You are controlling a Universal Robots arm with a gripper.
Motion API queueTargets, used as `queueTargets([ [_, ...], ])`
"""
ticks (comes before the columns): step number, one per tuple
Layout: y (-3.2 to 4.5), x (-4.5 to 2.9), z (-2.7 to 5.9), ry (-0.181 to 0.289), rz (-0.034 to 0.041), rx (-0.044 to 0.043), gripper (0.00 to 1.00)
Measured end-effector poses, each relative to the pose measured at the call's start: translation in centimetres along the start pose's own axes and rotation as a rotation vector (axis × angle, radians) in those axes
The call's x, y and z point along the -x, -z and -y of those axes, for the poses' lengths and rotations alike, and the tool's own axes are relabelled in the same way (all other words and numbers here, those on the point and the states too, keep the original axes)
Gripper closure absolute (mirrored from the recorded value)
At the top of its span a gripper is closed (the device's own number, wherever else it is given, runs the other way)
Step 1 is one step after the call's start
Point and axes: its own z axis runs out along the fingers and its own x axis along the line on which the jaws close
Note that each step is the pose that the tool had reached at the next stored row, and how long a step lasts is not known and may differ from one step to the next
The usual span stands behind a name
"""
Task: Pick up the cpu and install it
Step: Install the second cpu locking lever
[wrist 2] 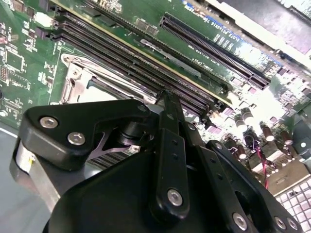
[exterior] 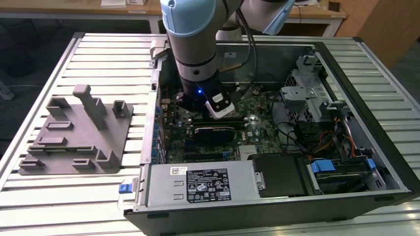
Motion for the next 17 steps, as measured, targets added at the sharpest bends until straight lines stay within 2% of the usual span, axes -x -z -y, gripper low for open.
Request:
queueTargets([
  [3,-0.15,-0.07,0.09,0.001,-0.0007,0.0133,0.89],
  [7,-0.27,-0.16,0.18,0.0,-0.0017,0.042,0.89],
  [9,-0.34,-0.21,0.25,0.0,-0.0019,0.0481,0.89],
  [12,-0.4,-0.32,0.34,0.0,-0.0021,0.0527,0.89],
  [17,-0.48,-0.61,0.41,-0.003,-0.0029,0.0842,0.89],
])
